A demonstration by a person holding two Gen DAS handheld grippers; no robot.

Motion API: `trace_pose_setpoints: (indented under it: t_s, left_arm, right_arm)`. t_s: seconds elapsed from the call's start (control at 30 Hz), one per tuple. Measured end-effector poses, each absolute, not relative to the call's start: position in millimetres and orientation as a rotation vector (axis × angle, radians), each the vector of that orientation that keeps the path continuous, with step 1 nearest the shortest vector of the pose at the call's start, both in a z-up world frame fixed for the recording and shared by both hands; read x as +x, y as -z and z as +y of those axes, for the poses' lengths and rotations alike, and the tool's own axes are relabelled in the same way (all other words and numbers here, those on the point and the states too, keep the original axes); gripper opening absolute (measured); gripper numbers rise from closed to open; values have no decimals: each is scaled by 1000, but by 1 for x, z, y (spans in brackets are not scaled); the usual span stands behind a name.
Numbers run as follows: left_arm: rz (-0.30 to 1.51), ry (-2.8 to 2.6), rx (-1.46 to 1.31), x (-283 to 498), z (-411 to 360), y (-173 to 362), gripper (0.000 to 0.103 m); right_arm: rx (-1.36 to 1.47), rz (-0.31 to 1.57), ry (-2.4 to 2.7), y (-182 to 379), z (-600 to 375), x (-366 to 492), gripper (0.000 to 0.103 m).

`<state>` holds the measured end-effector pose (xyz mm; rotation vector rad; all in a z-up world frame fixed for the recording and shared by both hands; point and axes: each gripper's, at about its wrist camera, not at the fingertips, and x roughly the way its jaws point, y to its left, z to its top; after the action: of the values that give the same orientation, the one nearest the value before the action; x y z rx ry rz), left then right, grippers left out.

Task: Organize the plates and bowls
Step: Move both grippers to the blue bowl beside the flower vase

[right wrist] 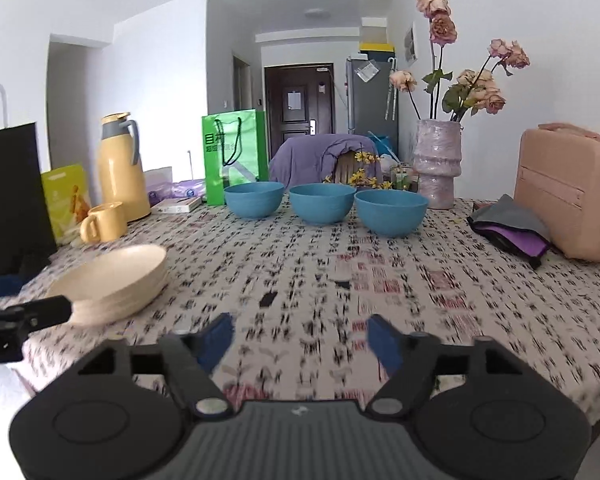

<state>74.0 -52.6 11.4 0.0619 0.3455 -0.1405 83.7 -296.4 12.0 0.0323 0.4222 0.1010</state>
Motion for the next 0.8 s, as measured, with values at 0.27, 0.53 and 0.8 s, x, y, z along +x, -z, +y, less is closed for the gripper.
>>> trace_pose_setpoints:
  t_s: [0.27, 0.53, 0.8]
  left_arm:
    - [348, 121, 49, 65, -61, -8, 103]
    - [347, 149, 64, 83, -68, -11, 103]
    - [353, 162, 61, 111, -79, -16, 103]
  right_arm:
    - [32, 384, -91, -10, -308, 54, 95]
    - [79, 379, -42, -5, -319, 63, 100]
    - [101, 388, -20, -3, -330, 85, 103]
